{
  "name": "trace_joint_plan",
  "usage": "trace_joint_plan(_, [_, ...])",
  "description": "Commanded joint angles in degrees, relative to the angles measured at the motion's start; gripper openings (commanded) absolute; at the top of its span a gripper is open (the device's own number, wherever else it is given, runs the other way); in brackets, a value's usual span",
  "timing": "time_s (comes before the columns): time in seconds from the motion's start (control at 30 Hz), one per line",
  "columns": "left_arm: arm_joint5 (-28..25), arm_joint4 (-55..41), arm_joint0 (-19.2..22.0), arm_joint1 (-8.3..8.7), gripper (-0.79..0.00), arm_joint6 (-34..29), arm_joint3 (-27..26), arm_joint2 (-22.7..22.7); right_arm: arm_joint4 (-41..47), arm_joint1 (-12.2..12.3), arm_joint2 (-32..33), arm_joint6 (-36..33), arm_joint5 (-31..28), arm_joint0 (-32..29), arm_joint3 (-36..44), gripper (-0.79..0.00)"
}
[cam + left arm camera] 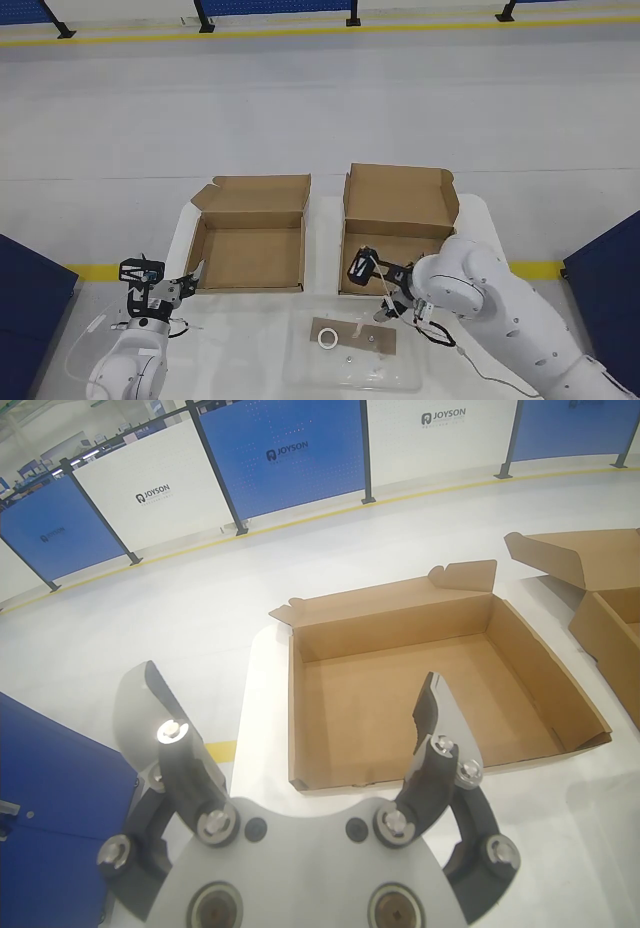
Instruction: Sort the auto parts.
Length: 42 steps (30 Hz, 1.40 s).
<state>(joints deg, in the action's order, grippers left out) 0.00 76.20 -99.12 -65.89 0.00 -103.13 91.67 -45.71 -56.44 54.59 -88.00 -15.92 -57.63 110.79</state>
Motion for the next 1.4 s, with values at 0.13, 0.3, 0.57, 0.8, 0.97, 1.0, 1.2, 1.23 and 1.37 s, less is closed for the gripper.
trace_joint_plan(0.13, [0.0, 0.0, 0.0, 0.0, 0.0, 0.0, 0.0, 0.0, -0.64, 0.0, -0.81, 0.58, -0.94, -0.56, 0.49, 0.0])
trace_joint_plan(0.3, [0.0, 0.0, 0.0, 0.0, 0.0, 0.0, 0.0, 0.0, -2.18, 0.59, -5.6, 1.24, -1.61, -0.32, 2.41, 0.0])
trace_joint_plan(0.57, [0.0, 0.0, 0.0, 0.0, 0.0, 0.0, 0.0, 0.0, 1.17, 2.34, -14.2, 0.0, -0.37, 4.62, 2.51, 0.0])
trace_joint_plan(0.8, [0.0, 0.0, 0.0, 0.0, 0.0, 0.0, 0.0, 0.0, 4.76, 3.63, -19.7, 0.0, -0.36, 9.34, 1.74, 0.0])
trace_joint_plan(0.97, [0.0, 0.0, 0.0, 0.0, 0.0, 0.0, 0.0, 0.0, 4.76, 3.63, -19.7, 0.0, -0.36, 9.34, 1.74, 0.0])
trace_joint_plan(1.0, [0.0, 0.0, 0.0, 0.0, 0.0, 0.0, 0.0, 0.0, 4.76, 3.63, -19.7, 0.0, -0.36, 9.34, 1.74, 0.0])
trace_joint_plan(1.2, [0.0, 0.0, 0.0, 0.0, 0.0, 0.0, 0.0, 0.0, 3.84, 3.72, -21.5, 1.93, -2.29, 8.46, 1.78, 0.0])
trace_joint_plan(1.23, [0.0, 0.0, 0.0, 0.0, 0.0, 0.0, 0.0, 0.0, 3.89, 3.77, -22.17, 1.95, -2.32, 8.65, 1.78, 0.0])
trace_joint_plan(1.37, [0.0, 0.0, 0.0, 0.0, 0.0, 0.0, 0.0, 0.0, 4.61, 3.92, -25.43, 1.64, -2.0, 10.42, 1.32, 0.0])
